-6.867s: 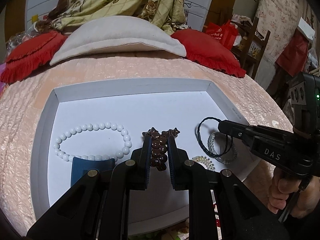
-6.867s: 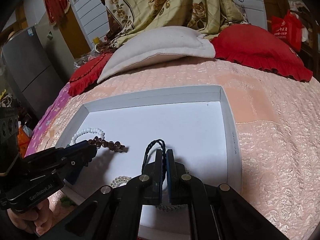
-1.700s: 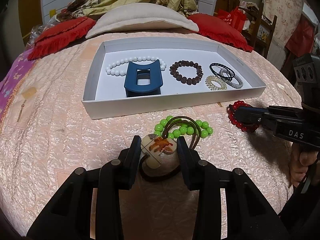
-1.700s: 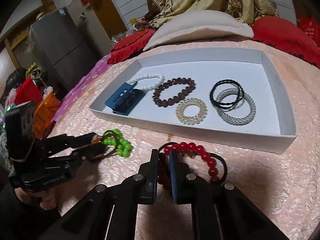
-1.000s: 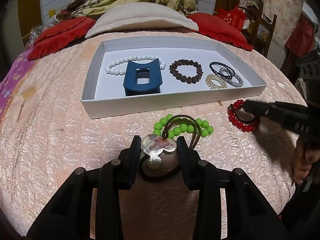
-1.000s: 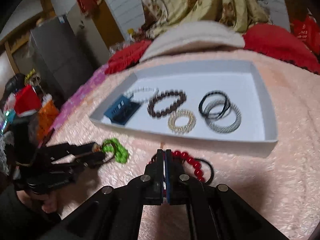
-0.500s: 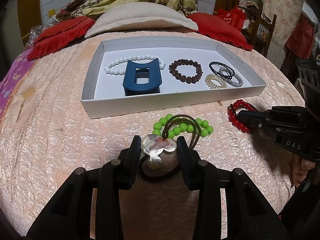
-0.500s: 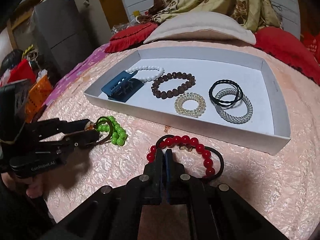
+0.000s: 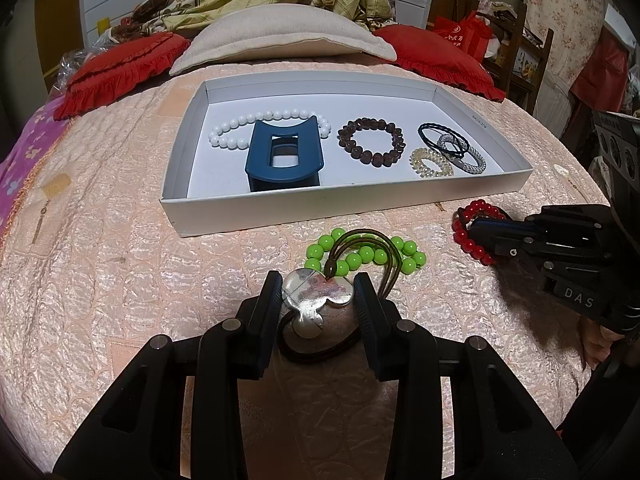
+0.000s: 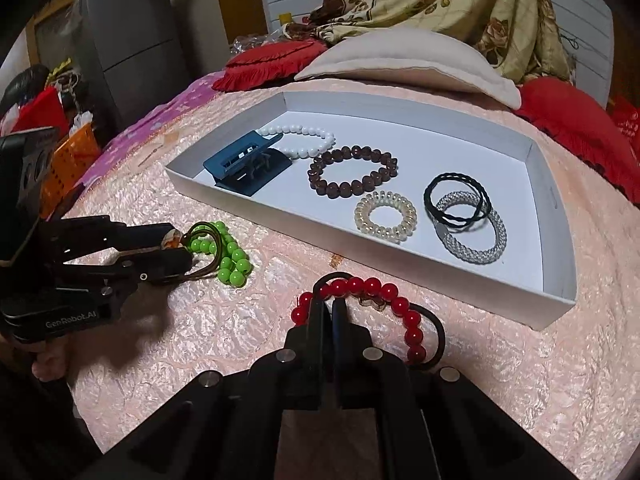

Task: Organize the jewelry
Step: 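Pull the black hair tie free of the red bracelet with the right tool, then carry the pendant with the left tool while the right tool carries the hair tie, then lower the pendant and black hair tie into the tray and open both tools, then withdraw both open tools from the tray toward the red and green beads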

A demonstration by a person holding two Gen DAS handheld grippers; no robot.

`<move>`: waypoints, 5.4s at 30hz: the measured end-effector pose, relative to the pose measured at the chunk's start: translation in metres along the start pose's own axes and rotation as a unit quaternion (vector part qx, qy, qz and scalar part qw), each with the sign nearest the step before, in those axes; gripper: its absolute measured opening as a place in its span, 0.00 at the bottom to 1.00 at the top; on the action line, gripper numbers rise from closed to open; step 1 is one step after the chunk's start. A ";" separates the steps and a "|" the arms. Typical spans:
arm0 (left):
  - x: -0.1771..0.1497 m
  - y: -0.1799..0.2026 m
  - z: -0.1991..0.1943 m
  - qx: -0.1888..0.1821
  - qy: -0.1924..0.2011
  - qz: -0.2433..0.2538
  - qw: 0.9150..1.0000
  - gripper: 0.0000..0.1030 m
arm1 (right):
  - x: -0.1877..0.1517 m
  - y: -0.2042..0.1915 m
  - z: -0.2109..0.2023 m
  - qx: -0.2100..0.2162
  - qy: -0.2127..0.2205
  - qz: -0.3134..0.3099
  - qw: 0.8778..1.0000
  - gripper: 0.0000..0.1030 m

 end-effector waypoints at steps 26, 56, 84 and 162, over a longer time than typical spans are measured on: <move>0.000 0.001 0.001 -0.001 -0.001 0.000 1.000 0.34 | 0.009 -0.019 0.008 -0.005 0.004 -0.056 0.998 0.22; 0.011 0.010 -0.021 -0.042 0.044 -0.003 0.998 0.34 | 0.024 0.049 -0.088 0.097 0.140 0.165 0.972 0.03; 0.017 0.008 -0.030 -0.045 0.059 -0.006 0.997 0.34 | 0.014 0.041 -0.060 0.077 0.109 0.141 0.981 0.03; 0.085 -0.030 -0.046 -0.028 0.120 -0.025 0.992 0.60 | 0.072 0.098 -0.032 -0.008 0.114 0.214 0.970 0.40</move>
Point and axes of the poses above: each gripper's, at about its wrist camera, not at the fingertips, and z roughly the way its jaws point, y to its right, x to its top, the point moved 8 cm from there along z, roughly the way its jaws point, and after that the axes turned 10 degrees about -x, right-handed, at the moved point
